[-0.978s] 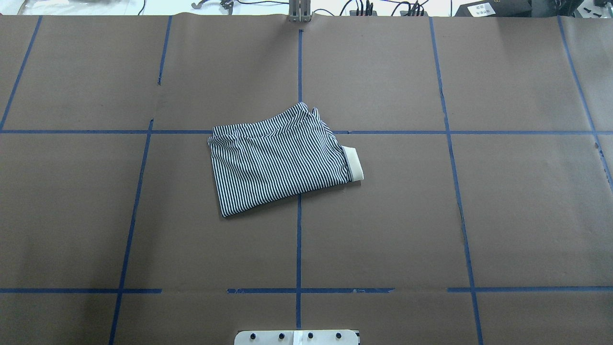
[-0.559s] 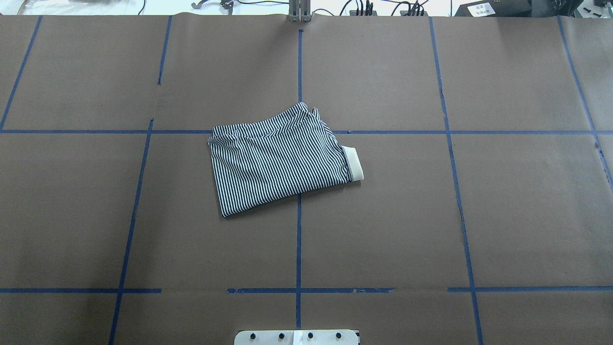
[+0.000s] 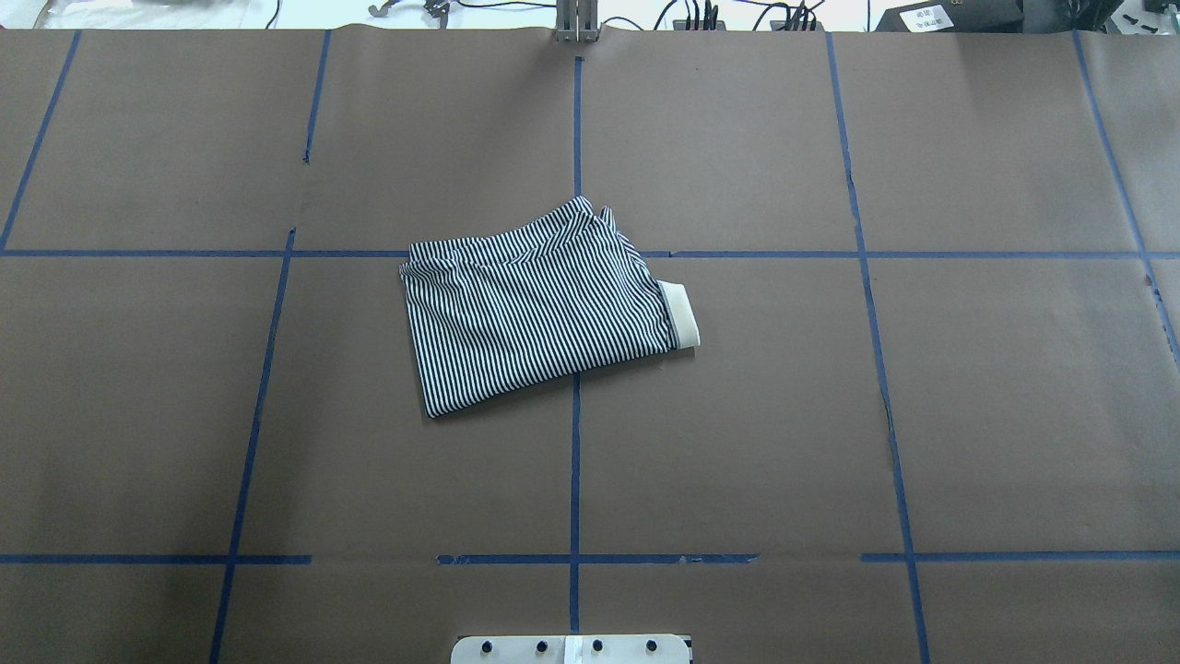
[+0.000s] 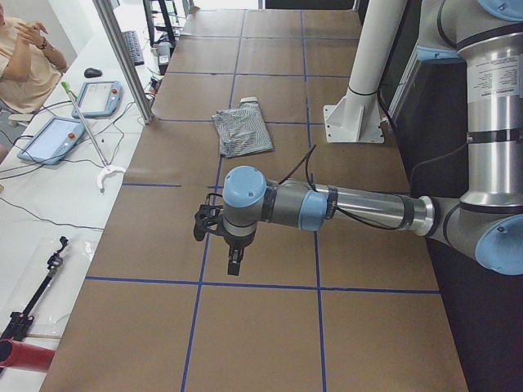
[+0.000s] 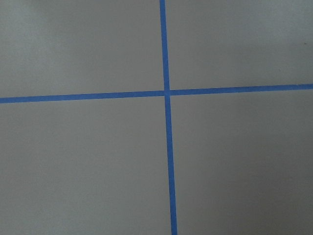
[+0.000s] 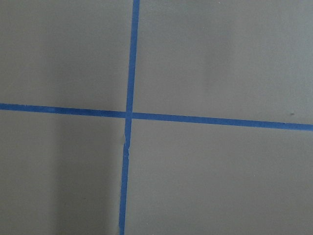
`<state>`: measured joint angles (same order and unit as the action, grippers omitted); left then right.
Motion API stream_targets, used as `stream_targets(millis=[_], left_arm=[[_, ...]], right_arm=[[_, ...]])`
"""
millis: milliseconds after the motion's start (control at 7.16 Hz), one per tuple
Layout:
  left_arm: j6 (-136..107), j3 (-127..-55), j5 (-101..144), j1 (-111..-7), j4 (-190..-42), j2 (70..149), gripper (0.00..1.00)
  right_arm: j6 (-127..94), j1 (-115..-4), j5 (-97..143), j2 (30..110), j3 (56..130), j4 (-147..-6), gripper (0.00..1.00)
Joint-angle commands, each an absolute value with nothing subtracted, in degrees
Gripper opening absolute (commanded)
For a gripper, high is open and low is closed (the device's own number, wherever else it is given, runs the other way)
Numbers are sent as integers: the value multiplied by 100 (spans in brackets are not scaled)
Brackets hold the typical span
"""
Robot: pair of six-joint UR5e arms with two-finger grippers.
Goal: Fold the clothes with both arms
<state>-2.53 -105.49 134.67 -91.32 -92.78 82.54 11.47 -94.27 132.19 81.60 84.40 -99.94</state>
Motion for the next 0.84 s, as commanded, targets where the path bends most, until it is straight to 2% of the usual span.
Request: stream_targets(millis=[0,698], left_arm=[[-264,-10643,13439,-9044,-9202,8332,100],[-229,-10626,13430,-9035,-8798,8279,100]], right_arm=[[1116,-9422,13175,8139,8482,-10002,100],[1125,-9272,13175,8191,8446,-10020,100]])
